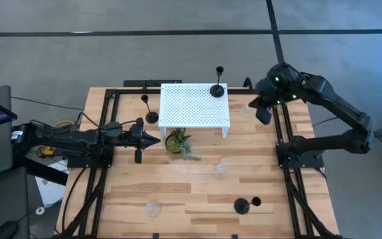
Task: Pick & Place candle stick holders
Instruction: Put the top right transparent glass candle holder on the shelf
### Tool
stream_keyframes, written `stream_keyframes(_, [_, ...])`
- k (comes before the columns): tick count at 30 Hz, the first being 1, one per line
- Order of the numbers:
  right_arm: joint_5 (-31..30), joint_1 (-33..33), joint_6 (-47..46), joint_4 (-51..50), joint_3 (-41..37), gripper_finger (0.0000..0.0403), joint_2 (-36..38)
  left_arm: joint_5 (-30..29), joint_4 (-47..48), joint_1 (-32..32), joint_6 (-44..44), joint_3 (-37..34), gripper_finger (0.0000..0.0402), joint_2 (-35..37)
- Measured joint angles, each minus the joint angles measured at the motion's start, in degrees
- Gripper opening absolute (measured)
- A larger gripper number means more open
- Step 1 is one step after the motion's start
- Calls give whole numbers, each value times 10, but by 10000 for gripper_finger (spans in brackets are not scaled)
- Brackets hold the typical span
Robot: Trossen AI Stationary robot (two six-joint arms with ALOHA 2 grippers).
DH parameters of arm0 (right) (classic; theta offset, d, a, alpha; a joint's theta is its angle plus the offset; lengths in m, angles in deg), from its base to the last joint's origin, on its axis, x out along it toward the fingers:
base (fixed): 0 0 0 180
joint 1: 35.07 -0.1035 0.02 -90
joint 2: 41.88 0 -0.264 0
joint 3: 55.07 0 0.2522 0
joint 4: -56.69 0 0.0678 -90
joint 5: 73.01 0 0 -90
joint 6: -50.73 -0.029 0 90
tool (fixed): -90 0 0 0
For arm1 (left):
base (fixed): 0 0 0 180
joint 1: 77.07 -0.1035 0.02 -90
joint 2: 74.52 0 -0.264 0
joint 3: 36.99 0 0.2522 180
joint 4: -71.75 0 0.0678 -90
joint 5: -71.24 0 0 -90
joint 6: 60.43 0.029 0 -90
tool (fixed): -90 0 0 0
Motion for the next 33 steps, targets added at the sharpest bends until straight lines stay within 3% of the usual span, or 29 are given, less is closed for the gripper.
stream_keyframes(6, [-3, -51, -5, 43, -67, 2, 55, 0, 0, 0, 0, 0, 12, 0])
stream_keyframes(23, [-3, -146, -119, 237, -364, 0, 271, 0, 0, 0, 0, 0, 12, 0])
stream_keyframes(33, [-31, -184, -125, 252, -373, 0, 288, 0, 0, 0, 0, 0, 12, 0])
